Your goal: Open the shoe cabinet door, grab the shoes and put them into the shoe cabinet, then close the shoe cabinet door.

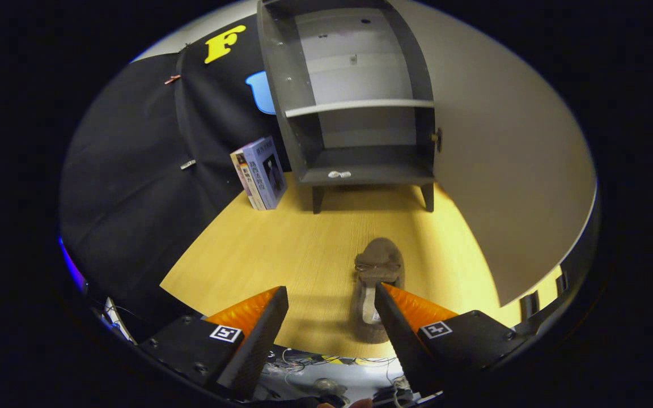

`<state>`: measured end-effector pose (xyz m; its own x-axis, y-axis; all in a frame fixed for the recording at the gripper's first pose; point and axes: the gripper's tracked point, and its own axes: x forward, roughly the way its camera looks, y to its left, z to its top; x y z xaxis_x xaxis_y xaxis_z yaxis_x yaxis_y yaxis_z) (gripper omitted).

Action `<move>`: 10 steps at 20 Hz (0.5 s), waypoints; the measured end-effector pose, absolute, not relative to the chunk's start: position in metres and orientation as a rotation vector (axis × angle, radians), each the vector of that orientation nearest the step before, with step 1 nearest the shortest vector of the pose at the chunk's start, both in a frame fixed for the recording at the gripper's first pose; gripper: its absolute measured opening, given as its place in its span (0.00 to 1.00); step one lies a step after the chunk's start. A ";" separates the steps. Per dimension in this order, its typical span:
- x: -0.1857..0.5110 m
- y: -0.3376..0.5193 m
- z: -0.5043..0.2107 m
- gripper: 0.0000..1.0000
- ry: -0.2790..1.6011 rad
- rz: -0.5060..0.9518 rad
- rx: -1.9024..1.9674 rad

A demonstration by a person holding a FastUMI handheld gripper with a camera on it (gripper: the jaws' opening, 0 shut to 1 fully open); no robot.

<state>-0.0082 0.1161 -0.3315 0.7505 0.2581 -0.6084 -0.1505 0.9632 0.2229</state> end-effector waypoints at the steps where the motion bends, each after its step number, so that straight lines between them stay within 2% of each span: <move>1: -0.004 0.120 -0.349 0.98 0.715 0.220 0.167; 4: 0.013 0.128 -0.401 0.96 0.787 0.210 0.146; 6: 0.028 0.129 -0.422 0.85 0.804 0.173 0.147; 10: 0.063 0.123 -0.447 0.85 0.773 0.111 0.120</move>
<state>0.0629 0.1232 -0.4467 0.7107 0.1441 -0.6886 -0.0561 0.9873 0.1488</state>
